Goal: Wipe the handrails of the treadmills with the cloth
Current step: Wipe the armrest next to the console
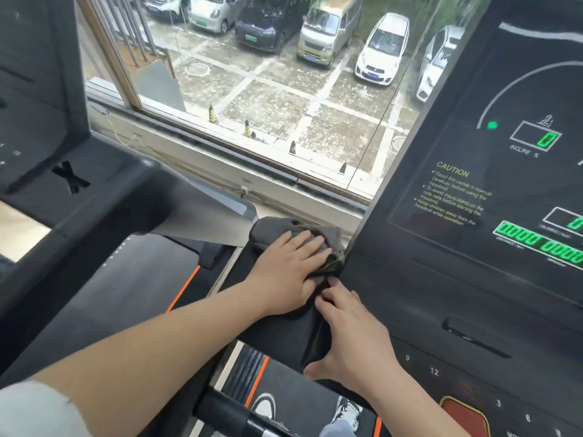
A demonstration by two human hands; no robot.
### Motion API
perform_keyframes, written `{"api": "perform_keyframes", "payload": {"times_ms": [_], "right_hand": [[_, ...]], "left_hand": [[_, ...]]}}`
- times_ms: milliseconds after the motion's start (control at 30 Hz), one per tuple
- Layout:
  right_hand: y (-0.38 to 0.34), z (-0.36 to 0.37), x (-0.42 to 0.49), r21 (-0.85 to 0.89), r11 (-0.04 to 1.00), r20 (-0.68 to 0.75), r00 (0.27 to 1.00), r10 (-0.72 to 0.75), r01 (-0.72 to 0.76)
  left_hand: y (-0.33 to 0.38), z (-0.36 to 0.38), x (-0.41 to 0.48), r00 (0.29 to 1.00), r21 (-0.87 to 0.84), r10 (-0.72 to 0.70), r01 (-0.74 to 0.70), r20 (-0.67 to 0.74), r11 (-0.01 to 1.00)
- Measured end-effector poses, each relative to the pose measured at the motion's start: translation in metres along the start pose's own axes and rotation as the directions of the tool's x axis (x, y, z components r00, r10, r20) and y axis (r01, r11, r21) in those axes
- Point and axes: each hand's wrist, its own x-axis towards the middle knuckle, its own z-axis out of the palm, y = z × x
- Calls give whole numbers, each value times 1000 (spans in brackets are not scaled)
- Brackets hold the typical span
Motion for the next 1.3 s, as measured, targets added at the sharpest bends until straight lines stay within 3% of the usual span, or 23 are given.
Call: {"api": "perform_keyframes", "payload": {"times_ms": [133, 300, 367, 500, 700, 867, 967, 1167, 1300], "right_hand": [[2, 1, 1, 20, 1000, 8, 1000, -14, 14], [1, 1, 0, 28, 999, 4, 1000, -19, 18], [1, 0, 0, 39, 999, -8, 1000, -12, 12], [-1, -4, -2, 16, 1000, 0, 1000, -1, 1], [-9, -11, -7, 20, 999, 11, 999, 38, -38], [-9, -11, -12, 24, 999, 28, 999, 34, -34], [-2, -5, -11, 42, 999, 12, 1000, -4, 3], [4, 2, -10, -38, 999, -16, 999, -34, 34], [8, 4, -7, -57, 997, -3, 998, -55, 55]], "left_hand": [[-5, -27, 44, 998, -74, -48, 50, 30, 996], [-7, -44, 108, 904, -134, -254, 315, 343, 939], [-4, -40, 104, 917, -115, -268, 313, 297, 943], [8, -23, 49, 979, -110, -205, 205, 13, 972], [24, 25, -48, 954, -108, -161, 137, -253, 985], [49, 6, -63, 936, -50, -321, 317, -143, 947], [65, -5, -65, 897, -131, -441, 433, -35, 892], [118, 14, -110, 814, -319, -578, 536, -48, 782], [138, 31, -144, 734, -425, -677, 631, 55, 649]]}}
